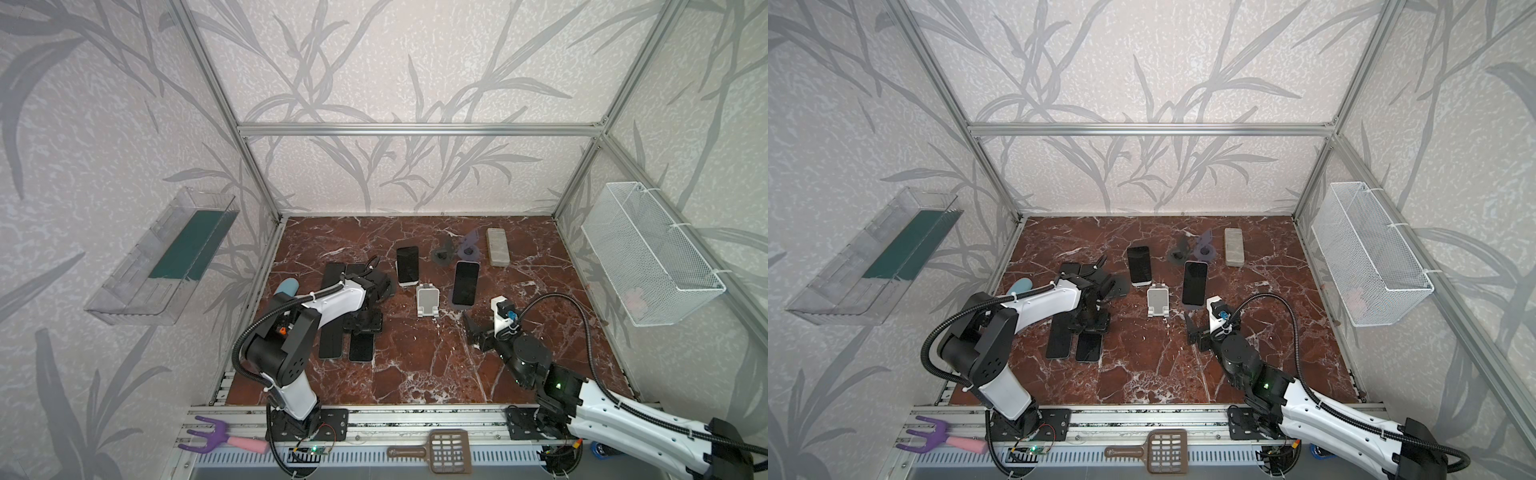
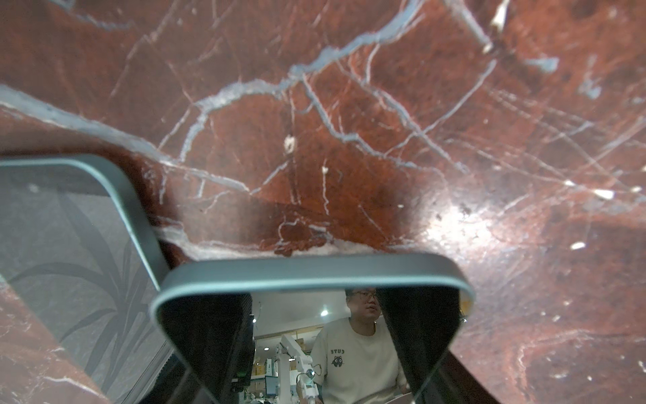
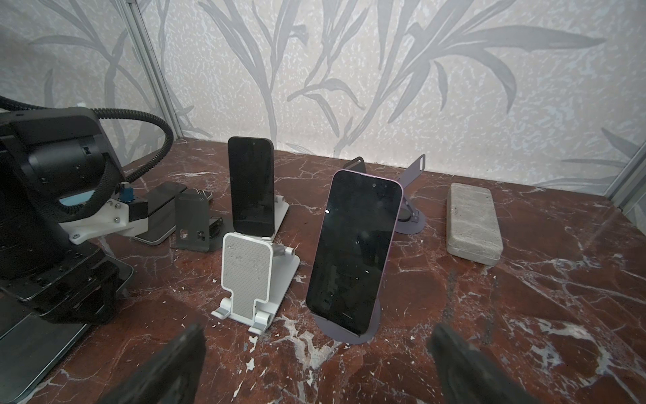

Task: Remove the phone from the phone stand
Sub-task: Place the phone at the middle-left of the table.

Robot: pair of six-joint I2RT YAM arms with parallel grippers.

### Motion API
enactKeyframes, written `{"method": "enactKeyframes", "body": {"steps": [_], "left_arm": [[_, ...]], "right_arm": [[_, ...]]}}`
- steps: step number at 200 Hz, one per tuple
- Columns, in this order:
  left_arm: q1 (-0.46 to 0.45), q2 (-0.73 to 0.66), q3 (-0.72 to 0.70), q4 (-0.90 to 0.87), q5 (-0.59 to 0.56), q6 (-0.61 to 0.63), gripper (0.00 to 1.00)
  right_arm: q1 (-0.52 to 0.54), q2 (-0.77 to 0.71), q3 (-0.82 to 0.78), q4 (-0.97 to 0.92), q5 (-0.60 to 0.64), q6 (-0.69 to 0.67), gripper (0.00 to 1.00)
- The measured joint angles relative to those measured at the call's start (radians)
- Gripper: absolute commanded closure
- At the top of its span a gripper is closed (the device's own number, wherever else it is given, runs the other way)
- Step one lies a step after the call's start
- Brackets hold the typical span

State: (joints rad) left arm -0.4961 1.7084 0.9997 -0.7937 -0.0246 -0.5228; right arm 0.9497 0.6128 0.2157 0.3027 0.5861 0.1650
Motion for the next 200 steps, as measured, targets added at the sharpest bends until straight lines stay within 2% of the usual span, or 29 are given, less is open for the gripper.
{"method": "enactKeyframes", "body": {"steps": [200], "left_arm": [[-0.002,-0.019,-0.027,0.036,-0.020,-0.021,0.34]], "right_arm": [[0.000,0.012,0.000,0.000,-0.004,0.000,0.01]]}}
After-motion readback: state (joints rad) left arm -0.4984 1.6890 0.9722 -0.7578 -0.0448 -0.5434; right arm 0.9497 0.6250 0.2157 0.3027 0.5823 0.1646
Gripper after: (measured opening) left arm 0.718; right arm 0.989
